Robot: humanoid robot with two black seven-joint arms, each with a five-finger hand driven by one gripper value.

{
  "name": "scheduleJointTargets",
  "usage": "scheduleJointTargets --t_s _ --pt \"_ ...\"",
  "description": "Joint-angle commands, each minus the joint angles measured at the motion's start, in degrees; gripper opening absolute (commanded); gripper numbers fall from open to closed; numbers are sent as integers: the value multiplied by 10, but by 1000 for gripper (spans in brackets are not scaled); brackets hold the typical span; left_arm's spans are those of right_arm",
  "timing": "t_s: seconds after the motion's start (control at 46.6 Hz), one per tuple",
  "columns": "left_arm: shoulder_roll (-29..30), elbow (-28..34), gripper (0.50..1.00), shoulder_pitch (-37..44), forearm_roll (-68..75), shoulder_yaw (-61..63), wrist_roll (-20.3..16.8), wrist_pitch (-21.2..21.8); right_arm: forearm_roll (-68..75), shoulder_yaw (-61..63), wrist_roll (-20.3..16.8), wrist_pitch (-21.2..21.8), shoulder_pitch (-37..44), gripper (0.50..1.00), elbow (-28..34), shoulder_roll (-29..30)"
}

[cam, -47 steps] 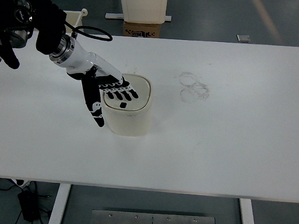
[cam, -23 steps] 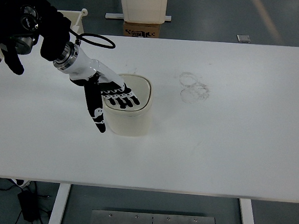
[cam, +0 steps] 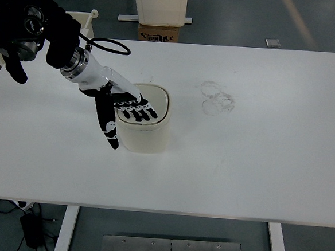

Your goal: Open trash can

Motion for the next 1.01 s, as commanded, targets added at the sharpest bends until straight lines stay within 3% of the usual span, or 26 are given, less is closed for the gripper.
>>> scheduleJointTargets --t_s 0.0,0.257,0.45,0.601,0.987 --pt "4 11 1000 -4 -1 -14 0 0 0 0 0 0 0 993 0 0" --pt "30 58 1000 -1 -2 -65 -3 0 1 0 0 0 0 993 0 0" --pt "28 187 1000 32 -16 -128 -9 0 1 0 0 0 0 993 0 0" --pt "26 273 1000 110 -21 -226 -9 0 0 1 0 0 -1 993 0 0" --pt "29 316 1000 270 -47 -475 -10 0 0 1 0 0 0 993 0 0"
